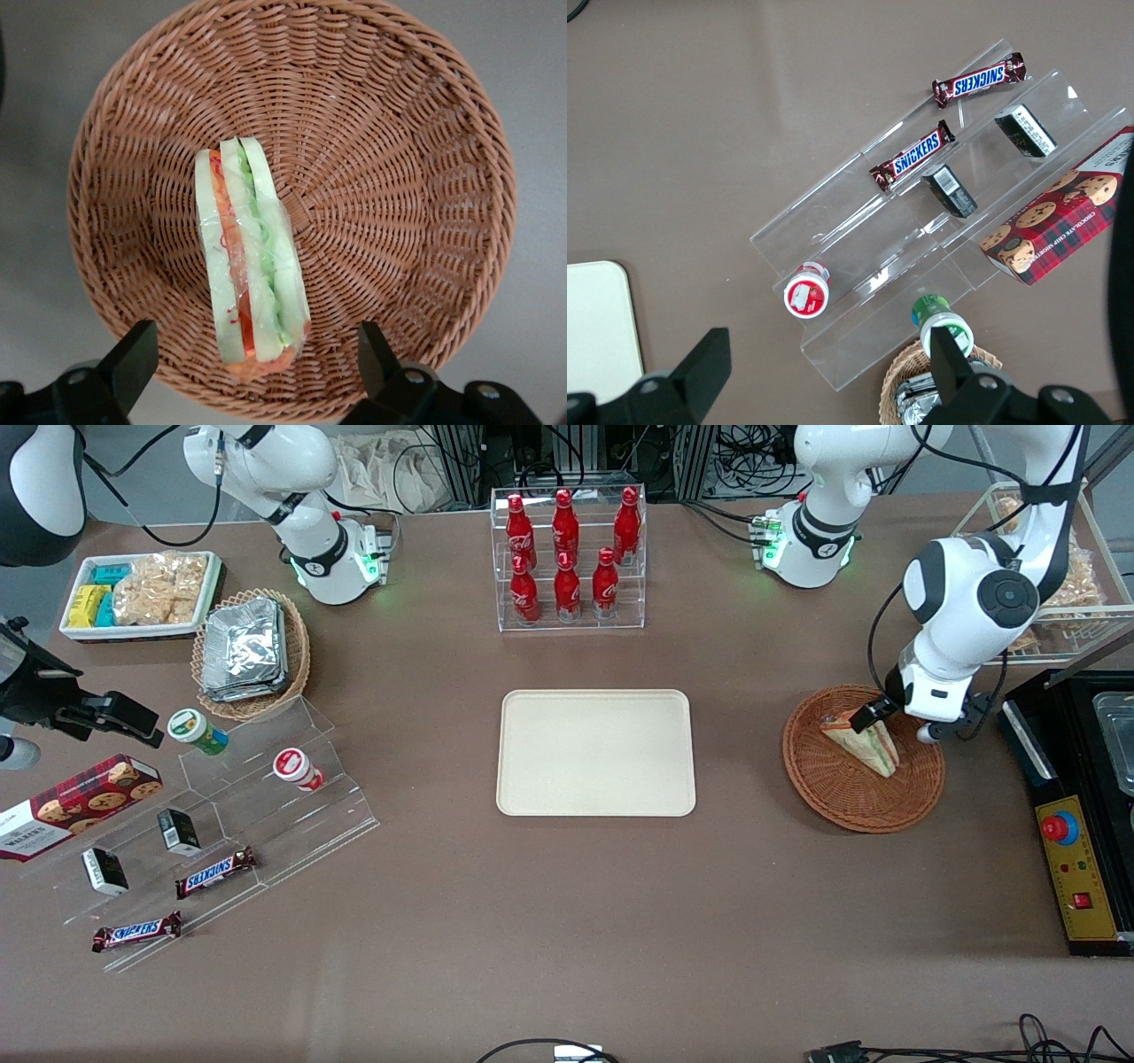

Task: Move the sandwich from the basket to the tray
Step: 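Lower the open left gripper around the wrapped sandwich and close it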

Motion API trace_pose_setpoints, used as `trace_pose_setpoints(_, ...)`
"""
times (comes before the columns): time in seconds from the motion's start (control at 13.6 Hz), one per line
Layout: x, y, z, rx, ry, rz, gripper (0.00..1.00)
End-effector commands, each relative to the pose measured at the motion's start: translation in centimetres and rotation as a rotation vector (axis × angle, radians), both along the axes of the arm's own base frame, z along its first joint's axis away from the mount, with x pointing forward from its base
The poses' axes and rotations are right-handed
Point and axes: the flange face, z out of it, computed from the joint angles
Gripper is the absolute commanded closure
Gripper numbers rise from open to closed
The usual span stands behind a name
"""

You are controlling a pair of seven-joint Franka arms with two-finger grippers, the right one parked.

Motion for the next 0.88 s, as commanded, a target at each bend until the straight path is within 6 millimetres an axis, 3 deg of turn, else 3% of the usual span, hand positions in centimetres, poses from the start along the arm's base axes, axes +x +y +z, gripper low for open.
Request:
trace_pose_setpoints(0.0, -0.4, 0.6, -1.4, 0.005, -0.026, 0.037, 0.00)
trace_pose_setpoints(0.74, -0.8, 1.3, -6.0, -0.012, -0.046, 0.078, 0.00)
trace_pose_setpoints(0.81, -0.7, 1.3, -6.3, -0.013, -0.043, 0.089, 0.07)
